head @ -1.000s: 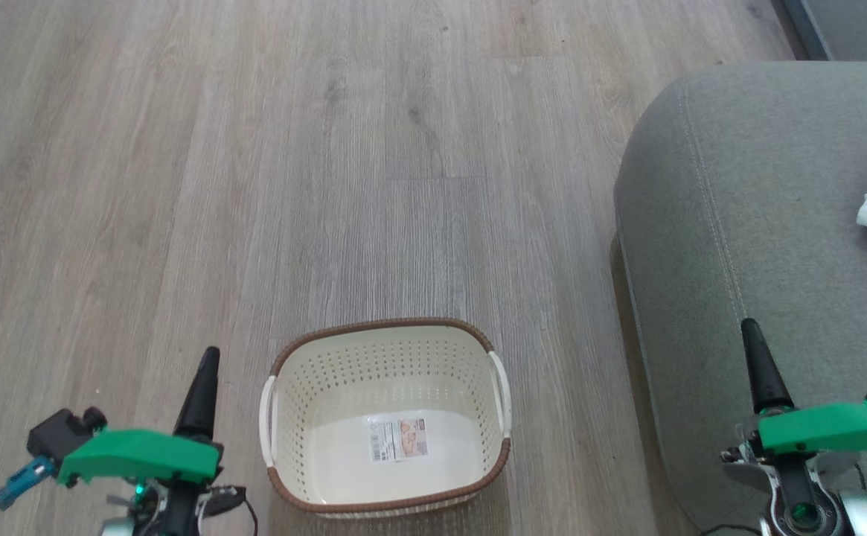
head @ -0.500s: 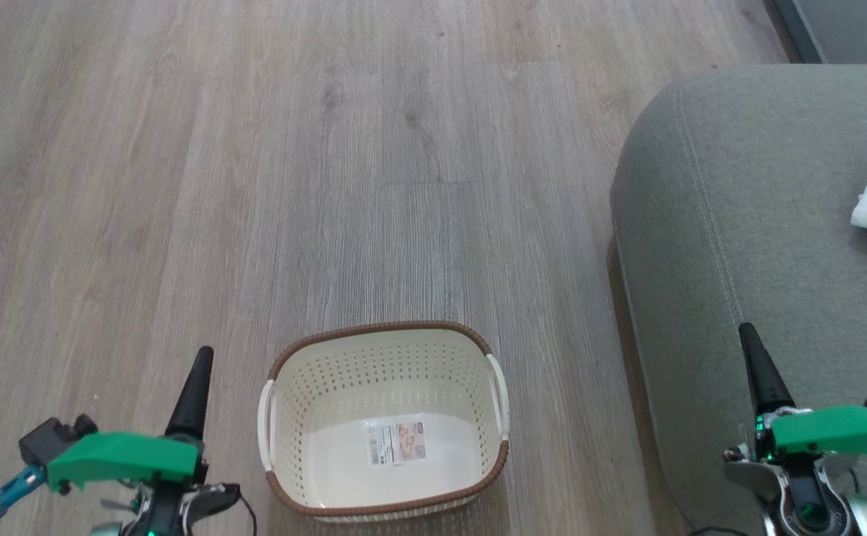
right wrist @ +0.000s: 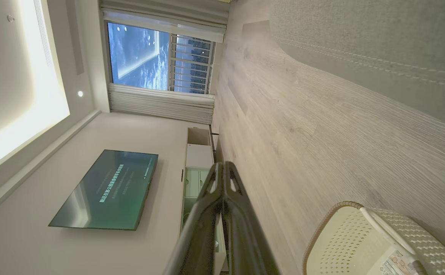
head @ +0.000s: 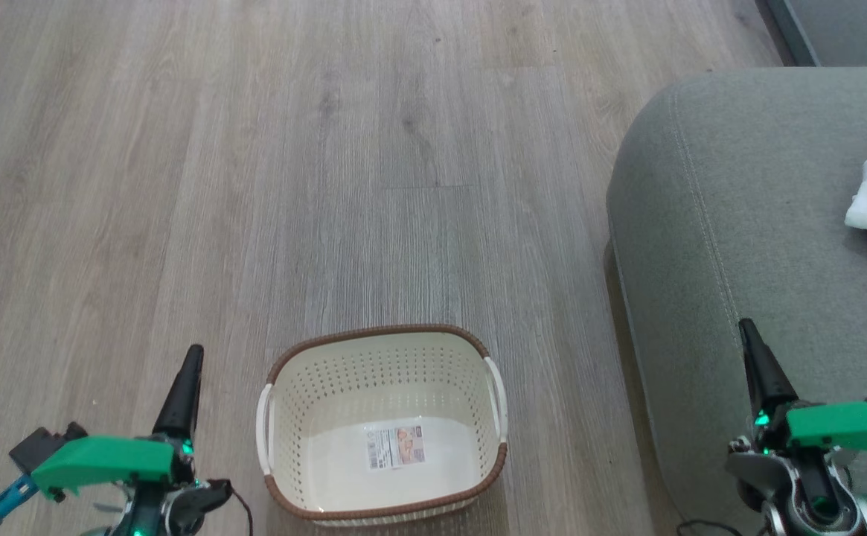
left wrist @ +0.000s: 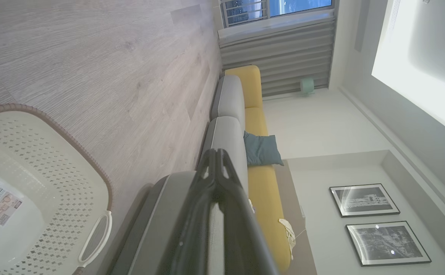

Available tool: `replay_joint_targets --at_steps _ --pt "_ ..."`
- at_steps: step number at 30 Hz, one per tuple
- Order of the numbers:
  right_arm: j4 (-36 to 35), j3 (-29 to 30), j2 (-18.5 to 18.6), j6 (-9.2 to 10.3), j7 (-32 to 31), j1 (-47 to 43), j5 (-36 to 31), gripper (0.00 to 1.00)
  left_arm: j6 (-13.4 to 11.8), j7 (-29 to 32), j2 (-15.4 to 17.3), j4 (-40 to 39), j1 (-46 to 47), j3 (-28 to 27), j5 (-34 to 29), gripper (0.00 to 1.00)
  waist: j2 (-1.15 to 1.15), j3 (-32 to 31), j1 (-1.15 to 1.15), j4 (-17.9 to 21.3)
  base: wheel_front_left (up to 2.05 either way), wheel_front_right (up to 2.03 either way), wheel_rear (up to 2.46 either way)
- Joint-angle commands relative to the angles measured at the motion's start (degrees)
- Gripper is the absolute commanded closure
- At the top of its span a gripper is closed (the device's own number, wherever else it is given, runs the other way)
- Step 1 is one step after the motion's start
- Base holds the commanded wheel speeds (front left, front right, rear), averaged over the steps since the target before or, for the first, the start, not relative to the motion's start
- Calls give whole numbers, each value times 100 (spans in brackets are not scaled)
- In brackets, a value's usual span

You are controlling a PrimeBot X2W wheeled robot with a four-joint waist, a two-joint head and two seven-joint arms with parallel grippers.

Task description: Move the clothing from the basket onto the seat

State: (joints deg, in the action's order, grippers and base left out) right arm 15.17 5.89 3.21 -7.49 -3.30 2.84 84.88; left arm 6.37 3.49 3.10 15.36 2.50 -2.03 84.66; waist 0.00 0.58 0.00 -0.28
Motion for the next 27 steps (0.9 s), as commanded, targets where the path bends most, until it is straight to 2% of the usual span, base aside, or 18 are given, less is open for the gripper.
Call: replay_joint_targets --at_steps 1,12,27 --pt "-169 -74 45 0 -49 295 134 100 39 35 49 -164 332 -228 132 100 0 -3 0 2 0 0 0" --pt "-120 -35 38 0 -239 325 804 100 111 225 45 -134 361 -357 820 100 0 -40 0 28 0 0 0" --pt "-118 -16 25 0 -255 327 794 100 112 241 32 -134 362 -376 811 100 0 -40 0 28 0 0 0"
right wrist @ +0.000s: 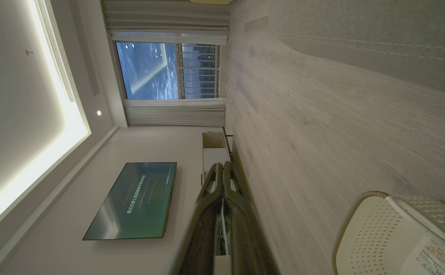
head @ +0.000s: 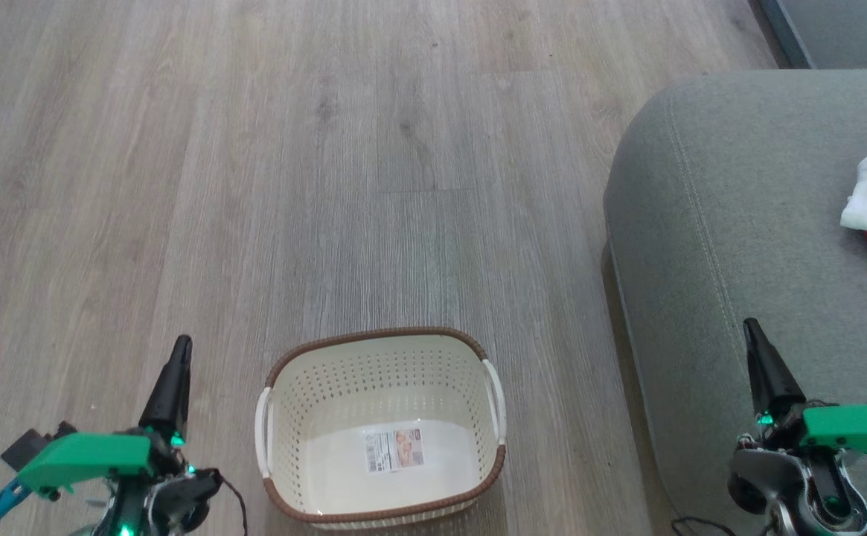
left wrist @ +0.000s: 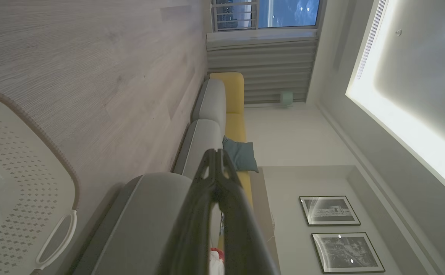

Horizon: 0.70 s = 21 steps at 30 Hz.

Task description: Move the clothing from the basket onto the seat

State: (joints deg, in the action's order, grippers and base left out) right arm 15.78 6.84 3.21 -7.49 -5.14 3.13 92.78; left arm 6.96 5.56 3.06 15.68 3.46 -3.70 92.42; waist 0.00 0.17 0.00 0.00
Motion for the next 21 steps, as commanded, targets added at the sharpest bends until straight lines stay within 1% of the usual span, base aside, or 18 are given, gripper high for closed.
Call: replay_joint_targets --at_steps 1,21 --pt "-180 -109 24 0 -73 298 3 100 53 34 36 -165 266 -210 34 100 0 0 0 0 0 0 0" --pt "-179 -90 11 0 -88 300 -13 100 53 49 23 -165 268 -229 19 100 0 0 0 0 0 0 0"
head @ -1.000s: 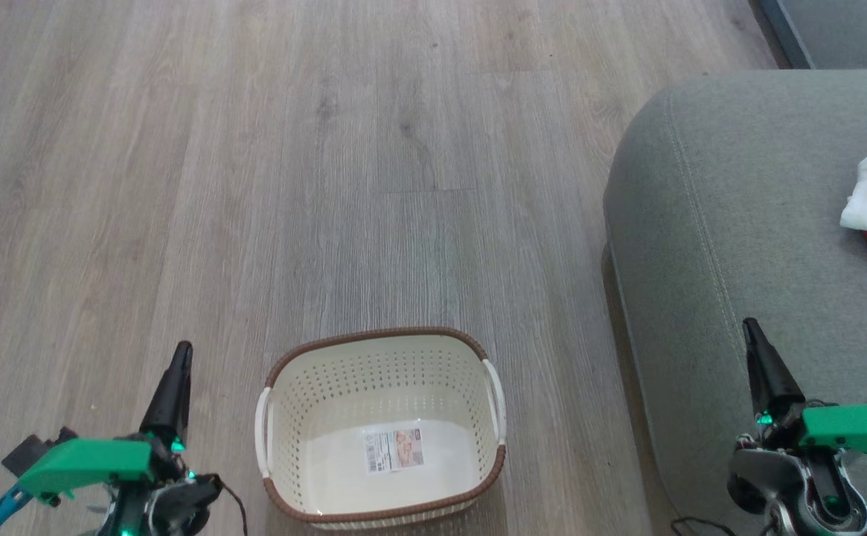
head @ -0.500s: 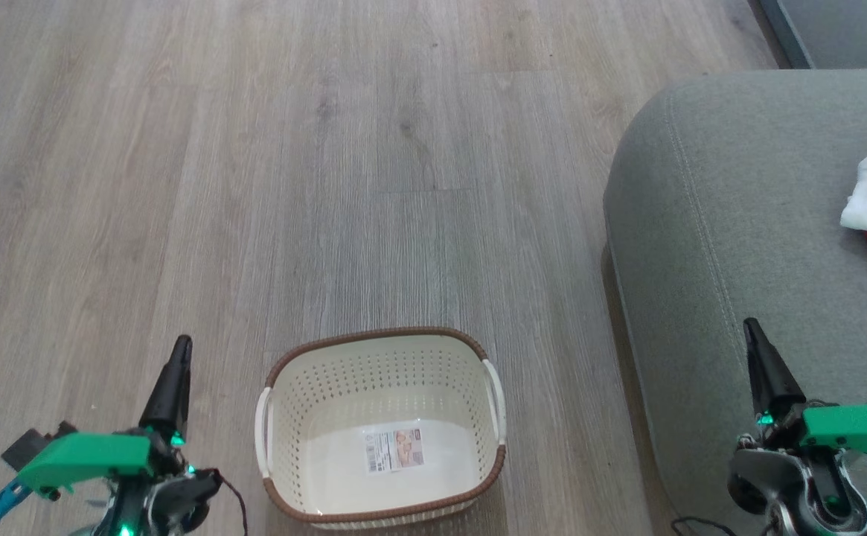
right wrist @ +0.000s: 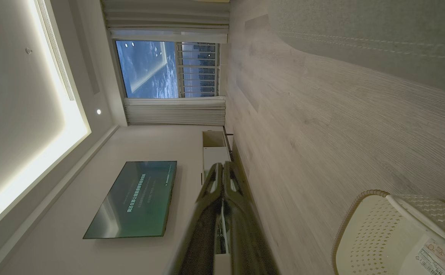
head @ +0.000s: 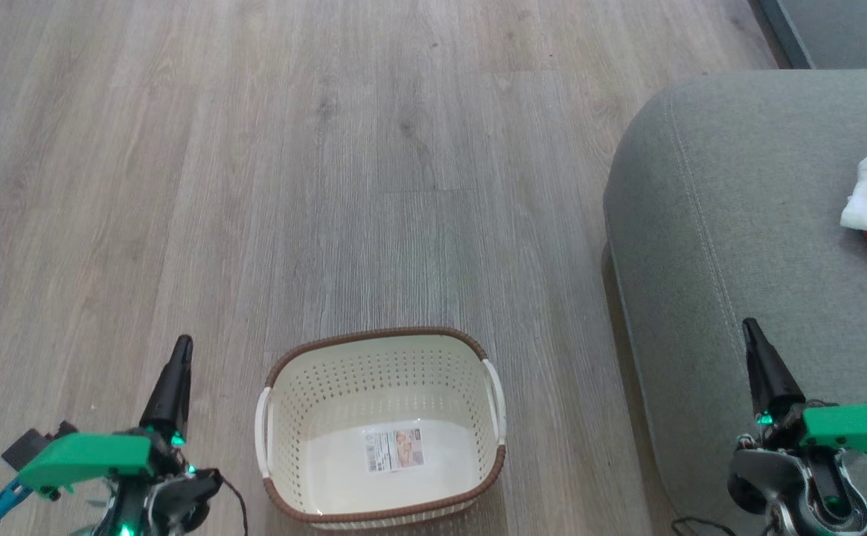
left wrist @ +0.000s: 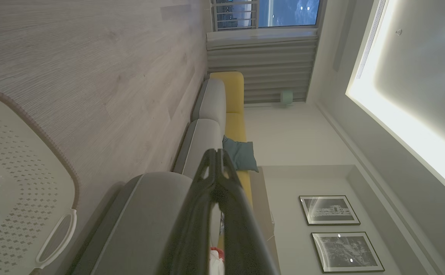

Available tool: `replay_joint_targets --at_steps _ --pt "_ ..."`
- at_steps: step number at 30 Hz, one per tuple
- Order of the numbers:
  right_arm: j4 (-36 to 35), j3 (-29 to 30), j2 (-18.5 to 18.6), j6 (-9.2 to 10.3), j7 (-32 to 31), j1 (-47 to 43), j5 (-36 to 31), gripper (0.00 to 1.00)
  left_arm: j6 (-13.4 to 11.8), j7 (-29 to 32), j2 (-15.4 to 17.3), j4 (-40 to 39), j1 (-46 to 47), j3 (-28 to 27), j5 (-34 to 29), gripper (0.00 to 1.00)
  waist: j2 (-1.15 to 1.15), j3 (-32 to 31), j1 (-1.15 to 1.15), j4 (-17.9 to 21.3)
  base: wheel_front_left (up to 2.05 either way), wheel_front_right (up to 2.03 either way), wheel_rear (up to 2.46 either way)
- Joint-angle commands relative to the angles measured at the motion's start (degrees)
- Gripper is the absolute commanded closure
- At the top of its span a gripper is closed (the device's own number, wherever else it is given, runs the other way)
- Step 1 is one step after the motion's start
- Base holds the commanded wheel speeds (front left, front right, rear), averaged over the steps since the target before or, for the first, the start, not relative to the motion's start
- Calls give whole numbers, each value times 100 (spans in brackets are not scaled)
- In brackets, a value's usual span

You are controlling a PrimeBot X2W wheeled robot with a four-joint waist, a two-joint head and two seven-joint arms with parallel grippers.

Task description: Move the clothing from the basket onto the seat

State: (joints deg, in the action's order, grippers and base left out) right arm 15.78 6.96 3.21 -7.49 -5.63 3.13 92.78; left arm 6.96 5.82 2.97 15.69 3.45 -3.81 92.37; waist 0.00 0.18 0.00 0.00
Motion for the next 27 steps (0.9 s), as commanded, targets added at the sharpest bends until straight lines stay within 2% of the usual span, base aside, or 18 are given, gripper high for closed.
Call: replay_joint_targets --at_steps 1,27 --pt "-179 -101 10 0 -40 300 -14 100 53 25 31 -166 269 -219 23 100 0 0 0 0 0 0 0" --pt "-178 -81 -4 0 -56 302 -31 100 53 40 18 -166 271 -237 8 100 0 0 0 0 0 0 0"
